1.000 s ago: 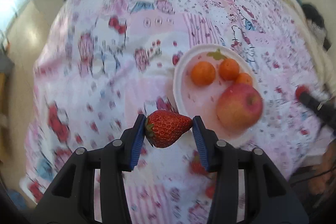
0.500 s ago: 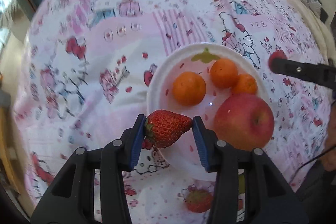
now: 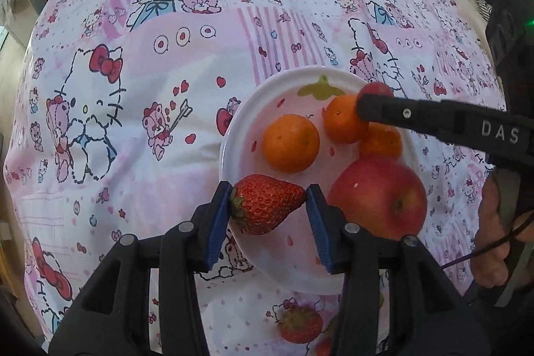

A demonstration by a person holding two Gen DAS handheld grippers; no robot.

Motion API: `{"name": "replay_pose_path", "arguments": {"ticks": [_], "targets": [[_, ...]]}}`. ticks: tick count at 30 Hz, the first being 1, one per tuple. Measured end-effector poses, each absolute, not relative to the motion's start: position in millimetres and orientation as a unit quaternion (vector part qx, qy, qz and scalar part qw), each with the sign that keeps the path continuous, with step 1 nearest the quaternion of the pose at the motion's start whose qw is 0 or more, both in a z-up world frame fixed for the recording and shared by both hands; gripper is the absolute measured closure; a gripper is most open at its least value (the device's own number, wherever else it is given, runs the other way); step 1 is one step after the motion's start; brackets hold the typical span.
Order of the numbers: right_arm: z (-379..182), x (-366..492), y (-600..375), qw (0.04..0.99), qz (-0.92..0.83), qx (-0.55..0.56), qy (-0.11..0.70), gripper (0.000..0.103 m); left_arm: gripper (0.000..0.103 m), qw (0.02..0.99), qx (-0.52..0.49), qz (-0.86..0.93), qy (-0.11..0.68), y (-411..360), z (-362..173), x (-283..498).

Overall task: Organize fruits
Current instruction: 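Lower the strawberry and cherry tomato onto the plate and open both grippers, then grasp a second strawberry with the left gripper while the right moves toward the green limes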

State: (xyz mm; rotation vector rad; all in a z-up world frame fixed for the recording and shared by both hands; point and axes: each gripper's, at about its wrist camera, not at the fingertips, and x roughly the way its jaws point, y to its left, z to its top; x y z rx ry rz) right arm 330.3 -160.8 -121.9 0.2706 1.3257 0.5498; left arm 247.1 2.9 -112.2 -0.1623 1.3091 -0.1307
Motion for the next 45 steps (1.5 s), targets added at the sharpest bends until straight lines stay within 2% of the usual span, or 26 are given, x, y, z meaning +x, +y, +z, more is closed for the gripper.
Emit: {"name": "replay_pose_path", "arguments": {"ticks": [1,3,5,10,14,37,45], "targets": [[-121.2,331.0,-160.2,0.745,0.253,0.125,0.605,0.067,0.058,0.787,-0.08,-0.061,0.609,4.0,-112.0,246.9],[-121.4,332.1,-160.4,0.745,0.254,0.129,0.603,0.065,0.045,0.788,-0.086,-0.059,0.607,5.3,-109.7,246.1],[-123.6,332.6,-160.5,0.74,0.257,0.136,0.607,0.064,0.043,0.791,-0.086,-0.056,0.603,5.3,-107.5,246.3],[-117.3,329.8,-155.1,0.746,0.27,0.126,0.596,0.063,0.042,0.792,-0.085,-0.06,0.601,1.9,-103.7,245.2],[-113.5,329.8,-159.4,0.753,0.262,0.128,0.59,0.048,0.042,0.795,-0.081,-0.058,0.598,2.7,-102.4,244.4],[-56.7,284.3,-201.4,0.817,0.215,0.128,0.52,0.043,0.042,0.826,-0.102,-0.039,0.552,18.9,-68.1,215.4],[-35.7,241.9,-219.3,0.844,0.177,0.12,0.491,0.021,0.042,0.847,-0.096,-0.023,0.523,32.1,-47.1,194.9]]}}
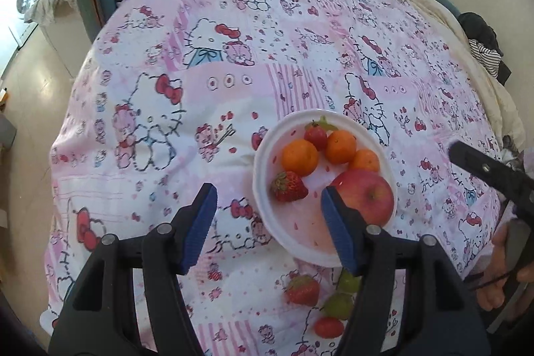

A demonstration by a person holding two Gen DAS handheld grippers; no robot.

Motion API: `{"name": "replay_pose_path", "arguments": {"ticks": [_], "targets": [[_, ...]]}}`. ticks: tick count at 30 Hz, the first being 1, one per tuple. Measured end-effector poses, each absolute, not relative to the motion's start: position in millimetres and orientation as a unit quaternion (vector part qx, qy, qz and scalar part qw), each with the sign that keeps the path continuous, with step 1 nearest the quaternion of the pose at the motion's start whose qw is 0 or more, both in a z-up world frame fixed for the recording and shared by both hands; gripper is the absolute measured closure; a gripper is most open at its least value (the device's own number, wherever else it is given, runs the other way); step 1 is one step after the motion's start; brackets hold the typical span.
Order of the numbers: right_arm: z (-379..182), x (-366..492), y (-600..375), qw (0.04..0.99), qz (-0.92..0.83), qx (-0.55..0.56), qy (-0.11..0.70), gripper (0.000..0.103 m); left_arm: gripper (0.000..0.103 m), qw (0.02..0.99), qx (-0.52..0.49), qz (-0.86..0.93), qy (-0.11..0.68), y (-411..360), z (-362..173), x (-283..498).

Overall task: Organize fruits
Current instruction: 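Grasp a second strawberry with the left gripper while the right moves toward the green limes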

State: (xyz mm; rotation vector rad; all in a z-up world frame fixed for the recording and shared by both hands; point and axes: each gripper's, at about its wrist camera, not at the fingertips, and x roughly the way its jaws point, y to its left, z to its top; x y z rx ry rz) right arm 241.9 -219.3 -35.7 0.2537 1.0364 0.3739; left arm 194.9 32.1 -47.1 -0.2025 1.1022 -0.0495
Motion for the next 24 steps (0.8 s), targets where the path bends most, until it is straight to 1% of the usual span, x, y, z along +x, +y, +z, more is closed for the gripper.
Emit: {"name": "replay_pose_path", "arguments": {"ticks": [3,13,19,24], "targets": [[-32.3,224.2,-224.7,0.847,0.175,0.125,0.486,0.018,0.042,0.847,-0.096,-0.019,0.522,40.1,-45.6,181.0],[-28.6,161.2,-226.6,0.841,0.201,0.137,0.483,0.018,0.042,0.842,-0.098,0.004,0.531,61.5,-51.4,133.1],[-30.2,137.4,-225.2,0.842,0.206,0.132,0.482,0.018,0.042,0.809,-0.113,-0.035,0.575,46.4,-80.9,121.7],[-35.9,135.5,-229.3,0.84,0.196,0.135,0.487,0.018,0.042,0.812,-0.086,-0.034,0.577,16.9,-92.0,119.4]]}}
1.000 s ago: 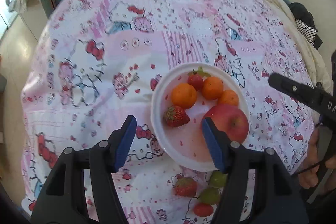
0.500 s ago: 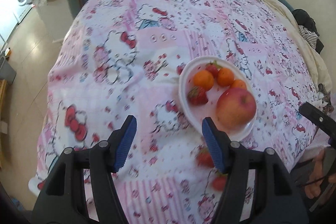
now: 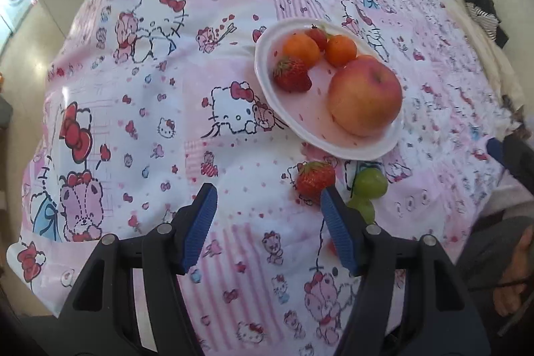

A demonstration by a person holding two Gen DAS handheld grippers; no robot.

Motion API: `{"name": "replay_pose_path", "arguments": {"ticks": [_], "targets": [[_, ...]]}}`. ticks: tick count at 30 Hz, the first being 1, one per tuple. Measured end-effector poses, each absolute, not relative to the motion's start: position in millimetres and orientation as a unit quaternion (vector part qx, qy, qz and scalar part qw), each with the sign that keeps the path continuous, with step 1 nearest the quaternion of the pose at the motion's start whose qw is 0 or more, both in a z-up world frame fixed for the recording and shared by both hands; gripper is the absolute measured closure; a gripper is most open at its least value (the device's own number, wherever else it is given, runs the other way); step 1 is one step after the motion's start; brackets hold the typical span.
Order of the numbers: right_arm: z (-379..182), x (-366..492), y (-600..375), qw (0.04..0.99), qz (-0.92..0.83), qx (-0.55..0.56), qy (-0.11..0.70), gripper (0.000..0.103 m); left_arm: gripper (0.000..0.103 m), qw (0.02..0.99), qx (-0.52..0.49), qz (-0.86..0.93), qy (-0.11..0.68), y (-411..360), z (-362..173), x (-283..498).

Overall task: Organize fruits
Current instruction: 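Grasp a second strawberry with the left gripper while the right moves toward the green limes, then grasp a green lime with the right gripper while the left holds its strawberry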

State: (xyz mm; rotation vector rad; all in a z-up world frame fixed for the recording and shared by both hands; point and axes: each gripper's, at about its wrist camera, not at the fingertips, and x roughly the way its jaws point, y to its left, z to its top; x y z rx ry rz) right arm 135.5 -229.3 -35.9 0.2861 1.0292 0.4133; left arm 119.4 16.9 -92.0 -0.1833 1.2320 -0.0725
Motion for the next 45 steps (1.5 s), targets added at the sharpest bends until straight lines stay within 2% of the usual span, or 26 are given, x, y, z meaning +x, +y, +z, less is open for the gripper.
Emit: {"name": "replay_pose_path", "arguments": {"ticks": [10,12,16,20,24,31,35,36,39,41,45], "targets": [[-38.3,135.7,-244.0,0.844,0.187,0.137,0.484,0.018,0.045,0.798,-0.091,-0.043,0.594,-20.6,-113.5,135.9],[-39.5,136.2,-246.6,0.842,0.187,0.14,0.486,0.018,0.058,0.791,-0.092,-0.047,0.603,-27.2,-118.2,140.1],[-40.6,136.1,-249.5,0.843,0.186,0.136,0.487,0.018,0.06,0.787,-0.084,-0.031,0.61,-31.5,-123.3,144.4],[-43.1,137.4,-251.8,0.84,0.185,0.138,0.49,0.018,0.077,0.788,-0.077,-0.024,0.61,-30.7,-123.4,144.9],[-48.1,140.1,-250.5,0.825,0.205,0.159,0.502,0.018,0.077,0.79,-0.099,-0.024,0.605,-19.1,-116.9,143.9],[-81.3,151.9,-234.9,0.749,0.245,0.217,0.576,0.018,0.077,0.819,-0.095,-0.025,0.566,-7.2,-85.3,138.0],[-97.4,158.3,-220.1,0.725,0.239,0.217,0.608,0.035,0.077,0.832,-0.107,-0.024,0.543,5.3,-66.7,133.6],[-104.1,160.8,-216.1,0.717,0.235,0.22,0.619,0.043,0.077,0.835,-0.106,-0.024,0.539,7.3,-63.4,132.3],[-120.9,165.9,-211.4,0.698,0.215,0.232,0.642,0.053,0.077,0.841,-0.107,-0.022,0.529,15.1,-56.3,128.1],[-129.8,169.4,-207.7,0.689,0.202,0.232,0.656,0.056,0.077,0.841,-0.11,-0.022,0.529,20.6,-54.8,125.8],[-137.8,175.2,-198.6,0.686,0.187,0.224,0.667,0.057,0.077,0.839,-0.12,-0.019,0.53,31.7,-55.0,120.1]]}}
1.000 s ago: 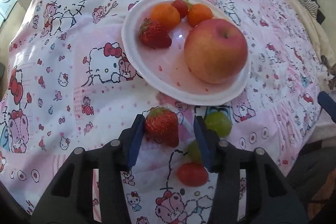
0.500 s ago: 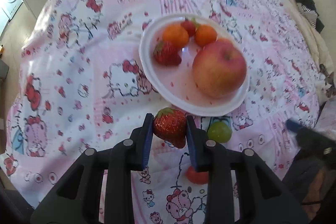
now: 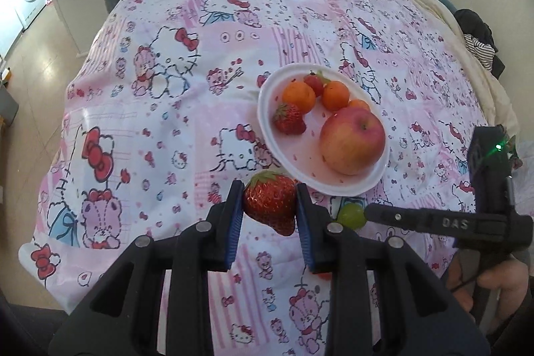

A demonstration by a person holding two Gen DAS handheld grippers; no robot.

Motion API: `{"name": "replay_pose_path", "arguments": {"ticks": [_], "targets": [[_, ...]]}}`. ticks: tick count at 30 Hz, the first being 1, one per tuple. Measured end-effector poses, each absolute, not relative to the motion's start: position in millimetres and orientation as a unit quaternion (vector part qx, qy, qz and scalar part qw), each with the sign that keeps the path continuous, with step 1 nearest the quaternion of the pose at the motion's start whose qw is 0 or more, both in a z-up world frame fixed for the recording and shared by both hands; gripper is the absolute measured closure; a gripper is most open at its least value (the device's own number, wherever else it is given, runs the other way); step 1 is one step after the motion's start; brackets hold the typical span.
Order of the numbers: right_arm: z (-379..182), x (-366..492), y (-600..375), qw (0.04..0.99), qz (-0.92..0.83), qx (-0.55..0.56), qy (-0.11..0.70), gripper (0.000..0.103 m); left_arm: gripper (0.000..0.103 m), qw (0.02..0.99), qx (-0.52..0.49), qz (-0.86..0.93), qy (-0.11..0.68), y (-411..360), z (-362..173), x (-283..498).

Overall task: Organize fruits
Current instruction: 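Grasp a green lime with the right gripper while the left holds its strawberry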

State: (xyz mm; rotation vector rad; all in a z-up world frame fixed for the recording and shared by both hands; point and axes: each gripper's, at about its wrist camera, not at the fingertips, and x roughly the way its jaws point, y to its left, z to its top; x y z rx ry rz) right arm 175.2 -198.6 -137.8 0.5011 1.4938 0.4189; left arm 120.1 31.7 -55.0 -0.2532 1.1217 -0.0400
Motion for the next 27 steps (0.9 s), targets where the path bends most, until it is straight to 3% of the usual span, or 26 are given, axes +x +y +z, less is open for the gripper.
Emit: {"name": "replay_pose_path", "arguments": {"ticks": [13,16,18,27], "targets": [[-157.8,184.0,-175.4,0.676,0.171,0.183,0.693,0.058,0.077,0.839,-0.135,-0.016,0.527,46.2,-52.8,113.3],[-156.9,181.2,-168.4,0.688,0.169,0.15,0.69,0.061,0.077,0.838,-0.131,-0.016,0.53,43.4,-54.6,114.9],[-155.3,178.7,-167.1,0.692,0.177,0.146,0.684,0.07,0.077,0.836,-0.133,-0.016,0.531,41.5,-55.6,116.3],[-149.1,178.6,-176.7,0.693,0.191,0.174,0.673,0.07,0.077,0.837,-0.125,-0.004,0.532,40.8,-62.6,120.7]]}}
